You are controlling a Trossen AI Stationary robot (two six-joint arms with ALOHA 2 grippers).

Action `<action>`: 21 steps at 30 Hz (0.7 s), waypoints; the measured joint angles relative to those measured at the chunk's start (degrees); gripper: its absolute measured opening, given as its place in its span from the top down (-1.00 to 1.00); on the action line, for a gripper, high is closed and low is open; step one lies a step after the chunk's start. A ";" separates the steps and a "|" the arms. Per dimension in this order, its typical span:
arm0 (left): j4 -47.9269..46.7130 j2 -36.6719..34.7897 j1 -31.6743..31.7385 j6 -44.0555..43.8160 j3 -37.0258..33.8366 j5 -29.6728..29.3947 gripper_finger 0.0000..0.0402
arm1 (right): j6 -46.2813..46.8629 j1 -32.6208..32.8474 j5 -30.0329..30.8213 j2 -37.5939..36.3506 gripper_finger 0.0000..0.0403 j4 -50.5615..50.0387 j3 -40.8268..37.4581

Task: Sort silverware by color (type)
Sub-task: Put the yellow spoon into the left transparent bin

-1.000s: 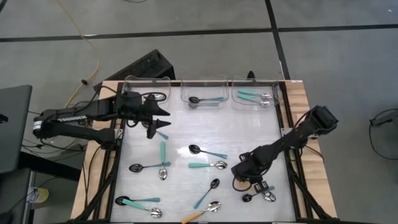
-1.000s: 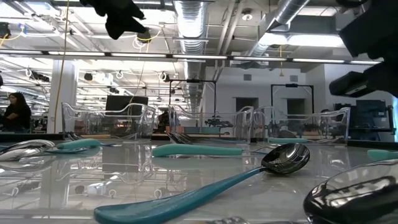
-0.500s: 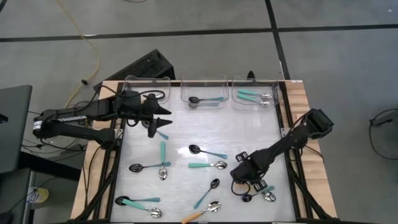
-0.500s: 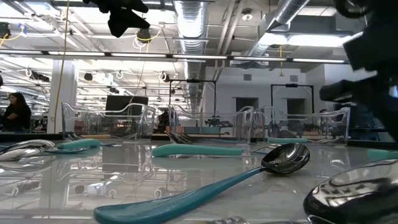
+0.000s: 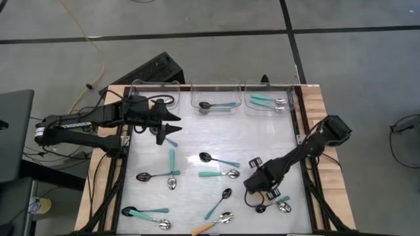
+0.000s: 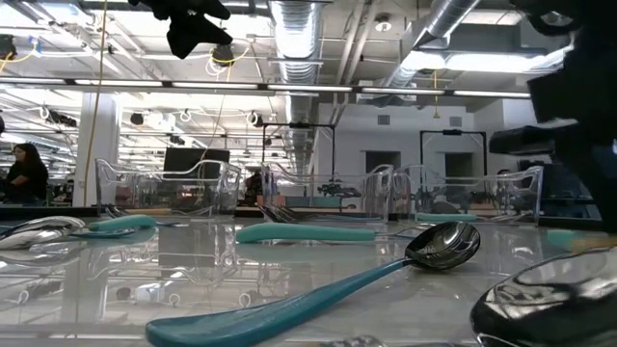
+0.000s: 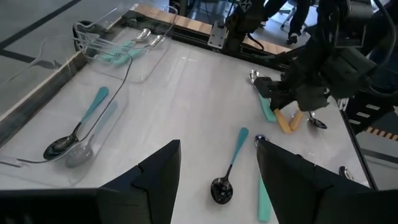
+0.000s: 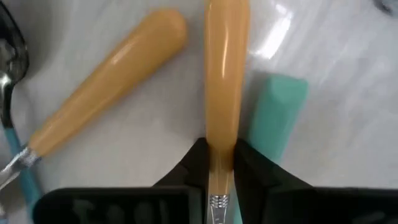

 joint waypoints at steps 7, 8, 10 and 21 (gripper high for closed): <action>-0.83 0.02 0.00 -0.02 0.00 -0.04 0.02 | 5.85 -6.46 -0.33 -16.41 0.65 -0.05 0.07; -1.10 0.02 0.00 -0.02 0.00 -0.04 0.02 | 6.78 -7.66 -0.49 -18.84 0.65 1.25 0.09; -1.54 0.02 -0.01 -0.04 0.00 -0.08 0.02 | 8.44 -10.13 -0.29 -23.43 0.65 4.85 0.12; 36.43 0.23 -2.46 -4.35 -14.51 15.27 0.02 | 4.09 -23.41 -0.94 -29.87 0.65 57.88 0.18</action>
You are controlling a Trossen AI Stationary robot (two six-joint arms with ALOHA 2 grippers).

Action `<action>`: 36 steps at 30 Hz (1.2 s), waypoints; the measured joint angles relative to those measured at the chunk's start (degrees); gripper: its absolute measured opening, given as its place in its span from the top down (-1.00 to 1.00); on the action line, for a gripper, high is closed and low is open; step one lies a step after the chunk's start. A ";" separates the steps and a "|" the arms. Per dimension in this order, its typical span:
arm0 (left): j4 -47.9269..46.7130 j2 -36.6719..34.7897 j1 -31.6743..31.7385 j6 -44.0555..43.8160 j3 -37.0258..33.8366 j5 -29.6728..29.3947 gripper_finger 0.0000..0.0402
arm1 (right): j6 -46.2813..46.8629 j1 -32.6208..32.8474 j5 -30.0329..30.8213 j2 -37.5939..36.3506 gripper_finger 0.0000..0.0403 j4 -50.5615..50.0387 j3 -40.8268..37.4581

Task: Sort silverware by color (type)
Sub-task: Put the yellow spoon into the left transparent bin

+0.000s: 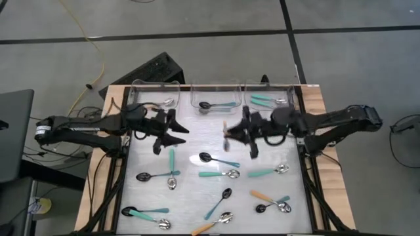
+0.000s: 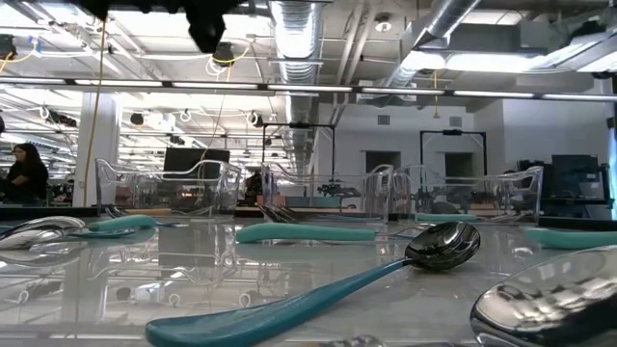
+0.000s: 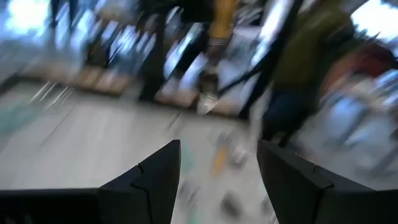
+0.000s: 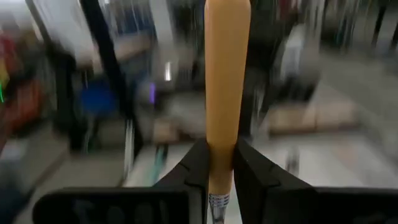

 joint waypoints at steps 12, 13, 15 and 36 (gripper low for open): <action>42.04 9.22 -0.42 -11.84 -9.35 -0.80 0.02 | 14.13 -7.08 -18.50 18.42 0.65 39.03 -0.07; 42.08 10.11 -0.42 -12.79 -8.94 0.44 0.02 | 14.76 -7.43 -19.35 19.65 0.65 41.24 -0.07; 42.08 11.95 -0.43 -14.76 -8.21 2.55 0.02 | 15.03 -8.28 -20.07 22.03 0.65 44.41 -0.04; 29.80 17.76 -0.42 -11.52 -6.17 -11.14 0.02 | 22.86 -11.52 -3.03 26.37 0.65 27.61 0.07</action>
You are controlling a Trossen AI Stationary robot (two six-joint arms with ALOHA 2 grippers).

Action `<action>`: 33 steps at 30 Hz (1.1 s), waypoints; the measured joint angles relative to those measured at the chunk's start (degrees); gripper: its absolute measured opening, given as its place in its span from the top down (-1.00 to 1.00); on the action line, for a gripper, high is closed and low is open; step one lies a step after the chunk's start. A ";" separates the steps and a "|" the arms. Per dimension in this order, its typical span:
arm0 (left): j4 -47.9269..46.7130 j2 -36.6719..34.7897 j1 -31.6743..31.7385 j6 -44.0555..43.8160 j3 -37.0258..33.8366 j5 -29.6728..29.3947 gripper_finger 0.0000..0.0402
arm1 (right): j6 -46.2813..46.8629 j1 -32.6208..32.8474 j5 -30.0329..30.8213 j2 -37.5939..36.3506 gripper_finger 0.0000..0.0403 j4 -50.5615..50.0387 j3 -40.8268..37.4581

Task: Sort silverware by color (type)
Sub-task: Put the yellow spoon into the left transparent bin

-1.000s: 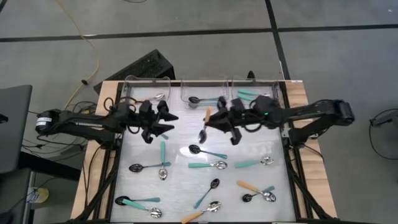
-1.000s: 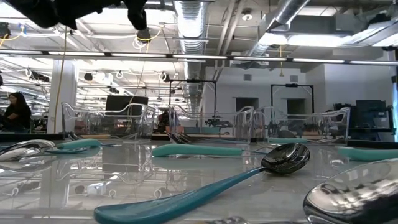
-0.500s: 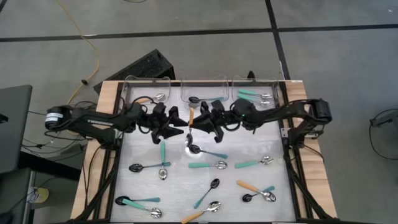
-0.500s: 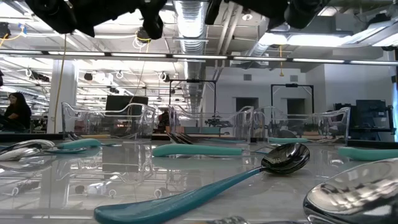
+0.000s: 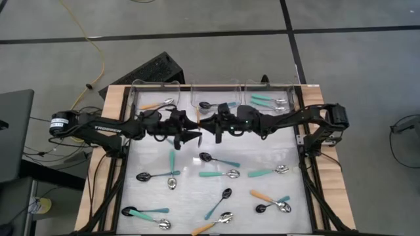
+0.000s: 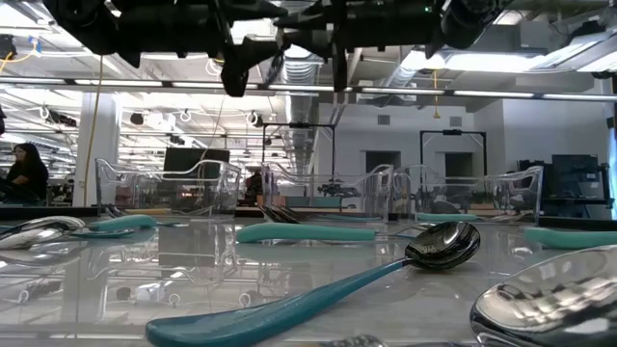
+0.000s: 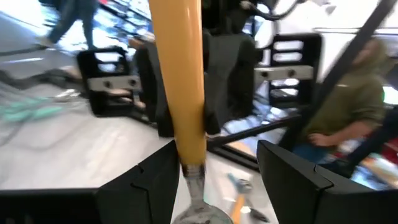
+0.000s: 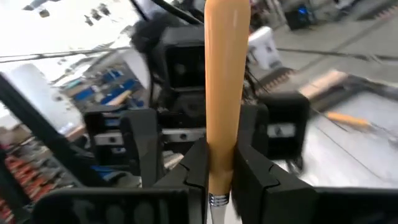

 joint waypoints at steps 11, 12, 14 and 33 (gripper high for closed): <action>-2.96 -0.01 0.00 2.18 0.00 -4.45 0.08 | 1.22 0.06 2.35 0.28 0.65 -2.07 -0.02; -3.17 -0.01 0.00 2.49 0.00 -4.50 0.13 | 1.22 0.09 2.48 0.28 0.65 -2.03 -0.02; -3.42 -0.02 0.00 2.58 0.00 -4.50 0.26 | 1.24 0.09 2.53 0.28 0.65 -1.95 -0.02; -9.30 -0.46 2.58 4.44 1.65 -0.39 0.87 | 1.53 -2.50 -8.91 -0.53 -0.31 -5.73 0.00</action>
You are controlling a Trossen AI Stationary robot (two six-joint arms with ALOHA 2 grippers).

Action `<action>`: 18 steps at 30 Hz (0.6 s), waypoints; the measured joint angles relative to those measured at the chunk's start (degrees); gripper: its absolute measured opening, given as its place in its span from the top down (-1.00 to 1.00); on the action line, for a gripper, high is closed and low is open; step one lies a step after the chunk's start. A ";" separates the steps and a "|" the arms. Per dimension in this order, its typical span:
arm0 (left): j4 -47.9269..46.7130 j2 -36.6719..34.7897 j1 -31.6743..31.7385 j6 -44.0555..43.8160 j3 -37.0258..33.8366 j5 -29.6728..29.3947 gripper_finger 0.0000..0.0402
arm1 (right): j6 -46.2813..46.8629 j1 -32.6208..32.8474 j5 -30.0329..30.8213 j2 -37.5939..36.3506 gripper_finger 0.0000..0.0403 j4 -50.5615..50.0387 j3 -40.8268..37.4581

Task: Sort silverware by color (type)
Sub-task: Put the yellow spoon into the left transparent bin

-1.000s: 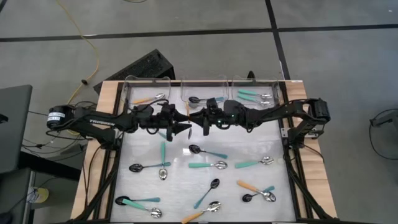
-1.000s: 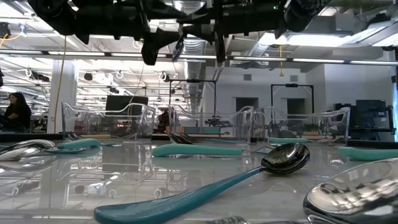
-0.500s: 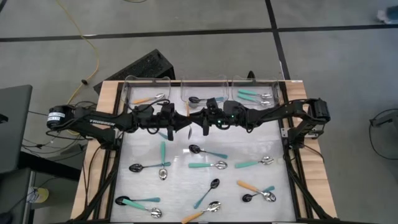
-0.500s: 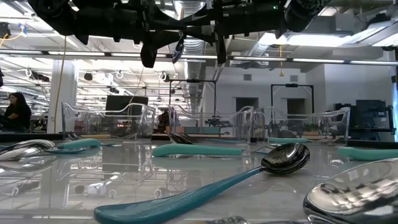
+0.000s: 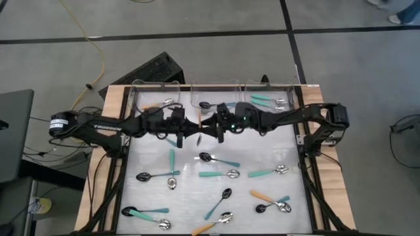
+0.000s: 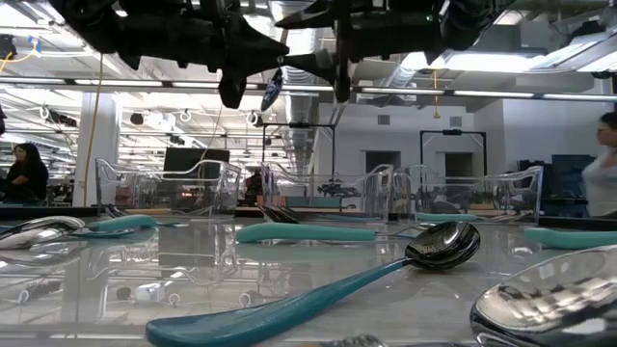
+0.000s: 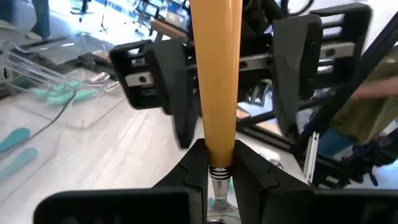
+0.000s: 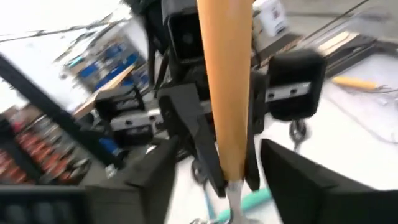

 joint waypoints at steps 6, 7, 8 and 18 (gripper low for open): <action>-29.08 -3.00 6.73 10.83 12.74 5.97 0.87 | 4.93 -5.16 -13.37 -4.35 -0.66 -8.21 -0.07; -35.47 -3.06 7.99 14.25 16.12 5.97 0.87 | 4.07 -5.50 -13.61 -5.43 -0.67 -10.92 -0.07; -42.64 -3.06 9.23 17.80 19.29 5.40 0.87 | 2.89 -5.59 -13.56 -6.37 -0.68 -13.11 -0.07; -73.18 -2.98 24.99 8.74 34.04 -13.26 0.87 | -4.82 -4.06 -6.19 -14.45 -0.62 -28.83 -0.04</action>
